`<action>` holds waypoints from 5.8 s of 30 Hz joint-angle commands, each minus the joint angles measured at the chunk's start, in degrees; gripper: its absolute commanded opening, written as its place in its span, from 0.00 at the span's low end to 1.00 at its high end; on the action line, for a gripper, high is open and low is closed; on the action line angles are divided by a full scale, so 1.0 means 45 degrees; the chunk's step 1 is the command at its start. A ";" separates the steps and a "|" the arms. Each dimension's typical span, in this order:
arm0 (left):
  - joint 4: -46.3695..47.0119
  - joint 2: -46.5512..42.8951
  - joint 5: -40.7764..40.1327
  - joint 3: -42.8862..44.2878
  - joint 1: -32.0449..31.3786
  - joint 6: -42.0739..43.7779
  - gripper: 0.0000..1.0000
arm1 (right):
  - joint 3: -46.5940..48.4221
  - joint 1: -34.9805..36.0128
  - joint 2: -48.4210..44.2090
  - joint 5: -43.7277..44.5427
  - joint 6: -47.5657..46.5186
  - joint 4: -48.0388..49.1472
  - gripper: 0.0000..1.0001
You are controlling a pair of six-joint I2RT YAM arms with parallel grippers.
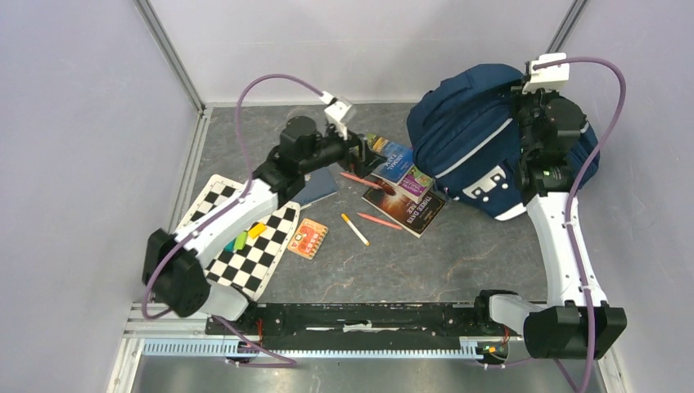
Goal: Pack the student bag
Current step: Pick up the student bag at the center of the board, then place the student bag at the center of the board.
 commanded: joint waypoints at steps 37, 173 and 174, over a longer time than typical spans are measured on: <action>0.3800 0.4257 -0.1994 0.3097 -0.1952 0.1920 1.00 | -0.0028 0.0028 -0.2440 -0.0902 -0.0080 0.1061 0.00; -0.2111 -0.6797 -0.2739 -0.1926 -0.3045 0.2275 0.96 | -0.3431 0.4963 -0.2908 0.0895 0.0723 0.3162 0.00; -0.2435 -0.7176 -0.3327 -0.2271 -0.3045 0.2158 0.99 | -0.3363 0.4729 -0.2958 0.0389 0.0794 0.3222 0.00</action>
